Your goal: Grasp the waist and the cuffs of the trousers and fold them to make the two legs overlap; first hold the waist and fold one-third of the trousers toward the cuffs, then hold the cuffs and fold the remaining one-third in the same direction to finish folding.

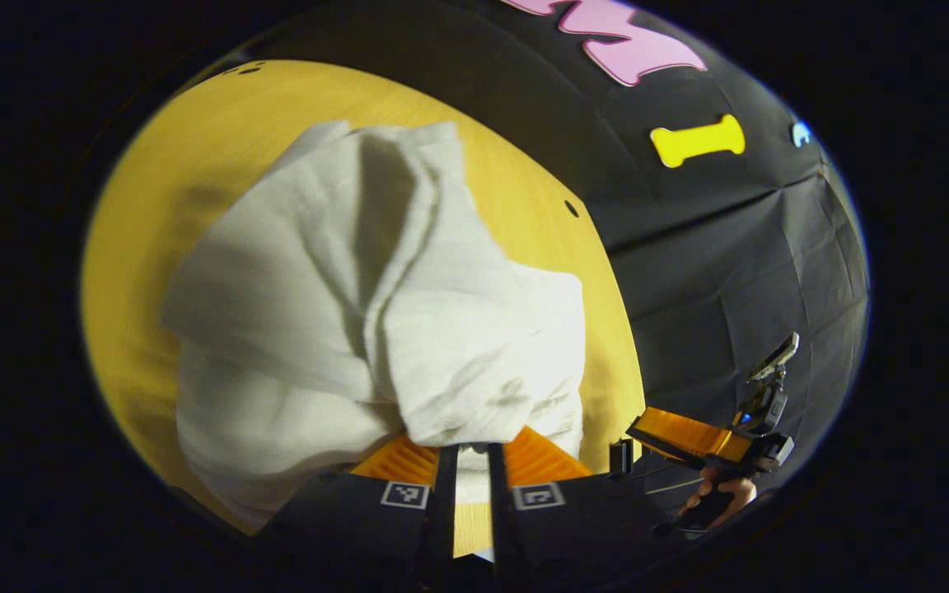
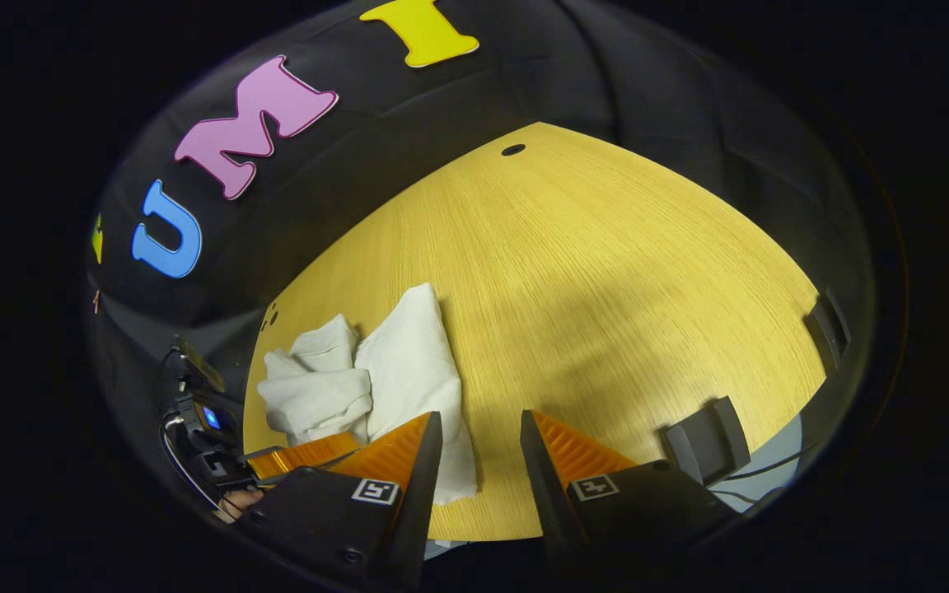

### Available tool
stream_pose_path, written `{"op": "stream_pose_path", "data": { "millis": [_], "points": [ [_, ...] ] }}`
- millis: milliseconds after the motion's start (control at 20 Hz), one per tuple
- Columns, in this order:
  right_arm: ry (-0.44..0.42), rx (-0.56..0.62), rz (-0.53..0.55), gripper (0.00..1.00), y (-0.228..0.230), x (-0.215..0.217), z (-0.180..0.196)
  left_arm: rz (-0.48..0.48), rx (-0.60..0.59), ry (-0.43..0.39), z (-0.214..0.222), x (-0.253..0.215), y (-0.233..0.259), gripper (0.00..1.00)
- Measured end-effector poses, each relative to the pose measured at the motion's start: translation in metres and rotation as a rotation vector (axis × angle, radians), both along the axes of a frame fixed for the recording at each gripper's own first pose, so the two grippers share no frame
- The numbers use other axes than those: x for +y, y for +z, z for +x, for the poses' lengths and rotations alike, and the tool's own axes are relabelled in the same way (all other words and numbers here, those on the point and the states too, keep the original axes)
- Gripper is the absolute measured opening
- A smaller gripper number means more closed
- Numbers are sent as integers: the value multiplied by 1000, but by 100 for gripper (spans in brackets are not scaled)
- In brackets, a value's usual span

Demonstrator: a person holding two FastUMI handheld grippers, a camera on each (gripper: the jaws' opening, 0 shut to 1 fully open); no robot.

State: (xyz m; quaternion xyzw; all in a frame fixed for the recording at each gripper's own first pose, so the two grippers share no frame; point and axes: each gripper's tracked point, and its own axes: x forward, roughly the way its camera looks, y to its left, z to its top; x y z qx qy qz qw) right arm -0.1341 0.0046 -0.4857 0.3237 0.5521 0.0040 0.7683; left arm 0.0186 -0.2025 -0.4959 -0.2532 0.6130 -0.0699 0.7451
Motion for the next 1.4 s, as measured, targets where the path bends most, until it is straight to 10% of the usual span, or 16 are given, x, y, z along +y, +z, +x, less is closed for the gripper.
{"op": "stream_pose_path", "data": {
  "millis": [250,450,800,1400],
  "points": [
    [9,-22,13,60,8,6,7,-137,28,137,-1,-8,16,58],
    [27,-36,17,60,15,13,11,-187,30,90,-1,-11,42,91],
    [56,-93,40,60,44,40,13,-137,-12,6,-44,12,83,94],
    [201,-372,99,60,150,105,59,81,-515,102,44,117,231,94]
  ]
}}
